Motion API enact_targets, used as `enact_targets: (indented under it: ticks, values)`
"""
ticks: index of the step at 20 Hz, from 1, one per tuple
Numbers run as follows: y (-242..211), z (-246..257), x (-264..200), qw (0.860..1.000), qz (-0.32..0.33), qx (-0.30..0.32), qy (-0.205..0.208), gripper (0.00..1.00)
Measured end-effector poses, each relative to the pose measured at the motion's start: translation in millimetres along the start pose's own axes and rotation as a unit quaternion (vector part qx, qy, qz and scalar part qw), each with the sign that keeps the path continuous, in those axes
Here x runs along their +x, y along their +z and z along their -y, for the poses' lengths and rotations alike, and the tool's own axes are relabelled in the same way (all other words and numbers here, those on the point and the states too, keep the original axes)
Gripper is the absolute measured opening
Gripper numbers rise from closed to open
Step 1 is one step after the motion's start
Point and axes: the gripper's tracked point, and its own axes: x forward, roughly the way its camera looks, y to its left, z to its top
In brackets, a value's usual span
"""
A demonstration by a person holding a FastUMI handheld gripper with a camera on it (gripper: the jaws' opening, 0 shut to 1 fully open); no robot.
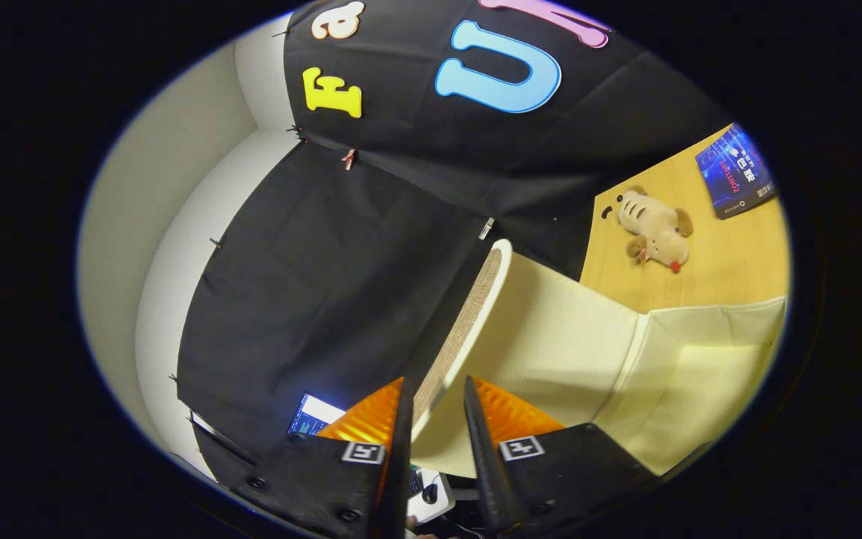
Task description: Open the storage box then place both shoes into the box .Put the left shoe in first, then the right shoe, with the right side of both shoes facing outward in a uniform manner.
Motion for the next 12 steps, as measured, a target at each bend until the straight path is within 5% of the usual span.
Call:
enact_targets:
  ticks: [2,4,6,12]
  values:
    - [3.6,9.3,-2.9,1.000,0.000,-0.005,-0.020,0.61]
    - [6.2,12.5,-8.3,0.999,0.004,-0.015,-0.031,0.65]
    - [14.3,9.2,-17.6,0.998,0.025,-0.040,-0.028,0.87]
    - [34.8,41.0,-66.0,0.991,0.058,-0.090,-0.084,0.90]
